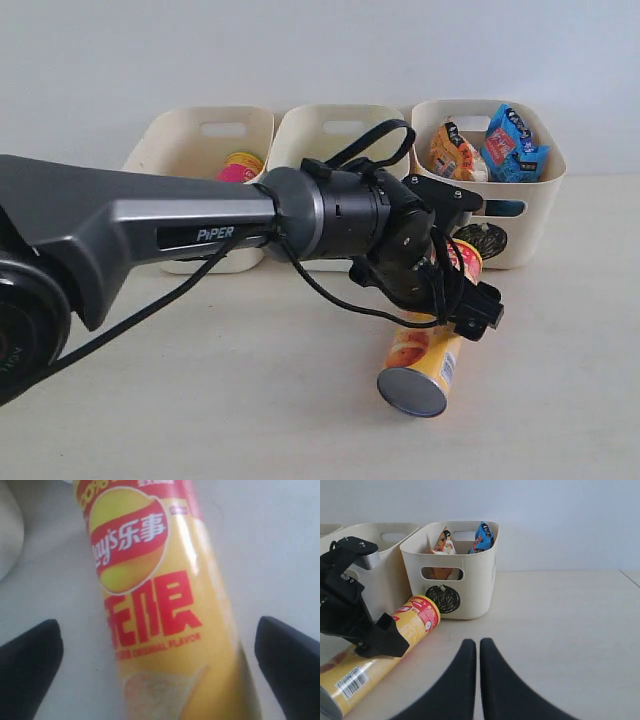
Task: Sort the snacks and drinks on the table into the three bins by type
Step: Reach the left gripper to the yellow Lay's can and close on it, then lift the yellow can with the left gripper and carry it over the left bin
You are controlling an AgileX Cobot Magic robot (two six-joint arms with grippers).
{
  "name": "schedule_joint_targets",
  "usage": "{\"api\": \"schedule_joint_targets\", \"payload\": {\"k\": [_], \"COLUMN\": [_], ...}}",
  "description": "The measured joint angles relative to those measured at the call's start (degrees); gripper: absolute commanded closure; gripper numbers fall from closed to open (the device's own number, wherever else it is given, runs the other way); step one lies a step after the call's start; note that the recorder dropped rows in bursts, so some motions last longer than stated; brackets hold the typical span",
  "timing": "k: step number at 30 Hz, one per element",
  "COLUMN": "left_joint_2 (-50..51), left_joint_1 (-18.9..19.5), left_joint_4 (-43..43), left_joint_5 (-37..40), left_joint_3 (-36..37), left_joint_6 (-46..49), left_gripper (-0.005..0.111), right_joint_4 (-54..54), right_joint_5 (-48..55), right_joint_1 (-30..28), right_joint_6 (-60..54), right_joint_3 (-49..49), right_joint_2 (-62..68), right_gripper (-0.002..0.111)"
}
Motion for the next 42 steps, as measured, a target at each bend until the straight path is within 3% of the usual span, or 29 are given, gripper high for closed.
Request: {"api": "schedule_joint_targets", "payload": {"k": [9, 13, 16, 22, 27, 34, 42], "left_joint_2": [2.36, 3.69, 4.07, 4.17, 4.06, 2.15, -4.54], "left_joint_1": [0.0, 0.0, -0.09, -0.09, -0.09, -0.09, -1.63], "left_joint_4": [1.63, 2.6, 2.97, 4.26, 4.4, 4.4, 4.48], "left_joint_5": [-3.33, -4.13, -4.26, -4.32, -2.88, 5.55, 10.14], "left_joint_3": [-0.16, -0.26, -0.26, -0.61, -0.74, -0.62, -0.62], "left_joint_6": [-1.18, -1.54, -1.54, -1.45, -0.44, 1.75, 5.34], "left_gripper": [0.012, 0.019, 0.037, 0.1, 0.103, 0.103, 0.103], "right_joint_4": [0.0, 0.0, 0.0, 0.0, 0.0, 0.0, 0.0], "right_joint_5": [0.0, 0.0, 0.0, 0.0, 0.0, 0.0, 0.0], "right_joint_1": [0.0, 0.0, 0.0, 0.0, 0.0, 0.0, 0.0], "right_joint_6": [0.0, 0.0, 0.0, 0.0, 0.0, 0.0, 0.0], "right_joint_3": [0.0, 0.0, 0.0, 0.0, 0.0, 0.0, 0.0], "right_joint_2": [0.0, 0.0, 0.0, 0.0, 0.0, 0.0, 0.0], "right_gripper": [0.108, 0.108, 0.108, 0.108, 0.108, 0.108, 0.108]}}
